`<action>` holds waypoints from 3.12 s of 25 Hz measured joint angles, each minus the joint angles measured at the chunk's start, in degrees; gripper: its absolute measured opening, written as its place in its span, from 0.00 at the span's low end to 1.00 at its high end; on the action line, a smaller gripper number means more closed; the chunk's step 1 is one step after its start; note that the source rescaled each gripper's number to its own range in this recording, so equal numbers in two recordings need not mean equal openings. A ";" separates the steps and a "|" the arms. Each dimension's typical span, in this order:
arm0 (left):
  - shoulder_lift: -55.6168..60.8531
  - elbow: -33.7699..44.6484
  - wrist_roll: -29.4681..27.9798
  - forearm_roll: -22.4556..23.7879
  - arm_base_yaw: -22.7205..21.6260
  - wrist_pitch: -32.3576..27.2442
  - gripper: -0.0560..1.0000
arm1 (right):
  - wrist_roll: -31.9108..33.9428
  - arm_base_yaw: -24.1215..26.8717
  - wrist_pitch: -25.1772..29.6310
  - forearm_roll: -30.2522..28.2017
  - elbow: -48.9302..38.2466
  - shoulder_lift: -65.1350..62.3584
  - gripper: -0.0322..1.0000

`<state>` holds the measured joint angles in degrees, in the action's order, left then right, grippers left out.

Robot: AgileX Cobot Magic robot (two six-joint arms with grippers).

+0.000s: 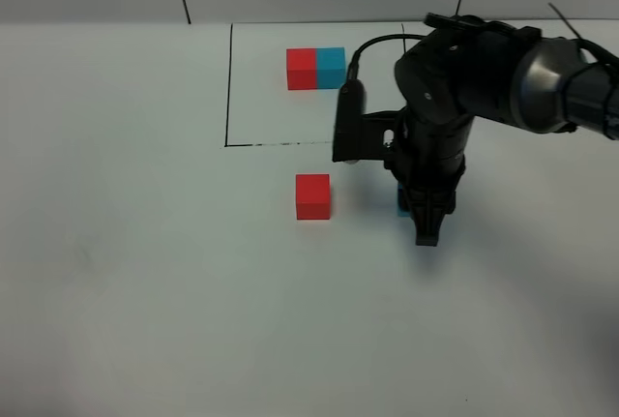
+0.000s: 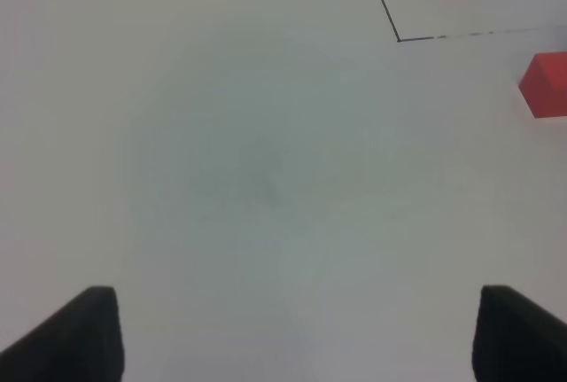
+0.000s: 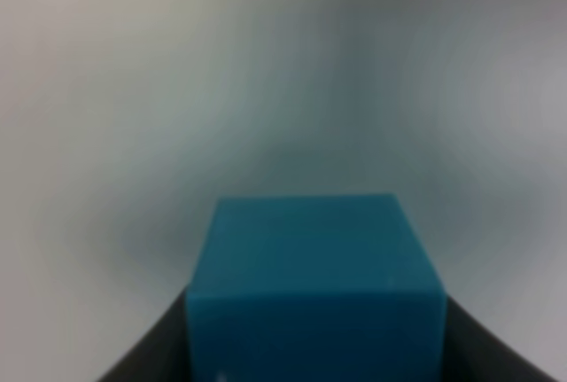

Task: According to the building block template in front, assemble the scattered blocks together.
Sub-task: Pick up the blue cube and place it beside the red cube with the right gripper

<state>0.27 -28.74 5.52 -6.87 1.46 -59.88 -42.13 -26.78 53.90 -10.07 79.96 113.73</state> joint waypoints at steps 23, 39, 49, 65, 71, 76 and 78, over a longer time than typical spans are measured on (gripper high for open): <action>0.00 0.00 0.00 0.00 0.00 0.02 0.90 | -7.05 -1.27 4.91 2.65 19.00 17.64 0.05; 0.00 0.00 0.00 0.00 0.00 0.02 0.90 | -7.30 -0.91 4.37 7.37 19.56 18.35 0.05; 0.00 0.00 0.00 0.00 0.00 0.02 0.90 | -7.96 -0.91 3.29 8.73 19.56 18.35 0.05; 0.00 0.00 0.00 0.00 0.00 0.02 0.90 | -9.65 -0.91 2.41 9.67 19.56 18.45 0.05; 0.00 0.00 0.00 0.00 0.00 0.02 0.90 | -9.70 -0.91 2.41 9.69 19.56 18.45 0.05; 0.00 0.00 0.00 0.00 0.00 0.02 0.90 | -9.70 -0.91 2.41 9.69 19.56 18.45 0.05; 0.00 0.00 0.00 -0.05 0.00 0.02 0.90 | -9.70 -0.91 2.41 9.69 19.56 18.45 0.05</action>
<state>0.27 -28.74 5.52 -6.91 1.46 -59.87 -51.83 -27.69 56.31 -0.38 99.52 132.18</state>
